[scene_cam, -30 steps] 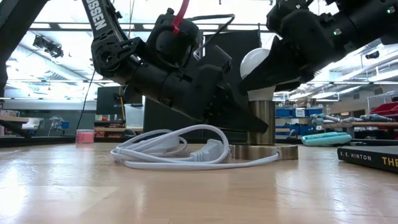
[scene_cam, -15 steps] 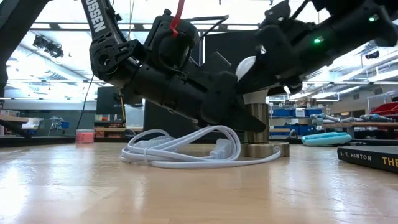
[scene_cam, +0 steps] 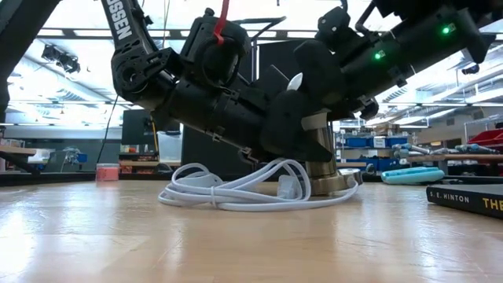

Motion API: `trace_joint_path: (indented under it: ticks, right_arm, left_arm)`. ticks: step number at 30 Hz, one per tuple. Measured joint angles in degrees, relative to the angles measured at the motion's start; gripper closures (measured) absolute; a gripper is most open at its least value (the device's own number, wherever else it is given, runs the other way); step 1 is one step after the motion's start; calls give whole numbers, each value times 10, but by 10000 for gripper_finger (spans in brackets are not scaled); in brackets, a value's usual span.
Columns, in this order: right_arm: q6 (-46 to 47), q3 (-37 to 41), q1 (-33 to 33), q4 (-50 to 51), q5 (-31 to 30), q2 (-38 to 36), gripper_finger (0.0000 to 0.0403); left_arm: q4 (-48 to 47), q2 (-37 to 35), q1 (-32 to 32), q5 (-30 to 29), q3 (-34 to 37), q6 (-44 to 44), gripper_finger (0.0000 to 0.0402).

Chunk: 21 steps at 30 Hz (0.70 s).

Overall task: Screw lightbulb
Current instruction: Insert the white lightbulb into the silver lamp

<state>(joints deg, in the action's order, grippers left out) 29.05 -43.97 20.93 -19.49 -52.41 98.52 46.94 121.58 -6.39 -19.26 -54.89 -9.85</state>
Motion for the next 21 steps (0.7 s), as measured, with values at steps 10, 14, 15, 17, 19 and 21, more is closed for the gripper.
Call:
trace_joint_path:
  ticks: [10,14,15,17,19,21]
  right_arm:
    - [-13,1,-1,13,37,-6,79]
    - [-10,1,3,48,74,-31,46]
    - [-7,1,5,63,81,-41,41]
    - [-4,1,10,94,86,-64,35]
    - [8,1,16,132,92,-85,32]
    - [23,1,22,173,103,-103,33]
  left_arm:
    - [-5,0,0,4,1,5,218]
    - [-10,0,-1,11,0,8,218]
    - [-11,0,-1,15,-1,9,218]
    - [-15,0,-1,24,-2,9,218]
    - [-17,0,-1,30,-2,8,218]
    - [-18,0,-1,33,-2,9,218]
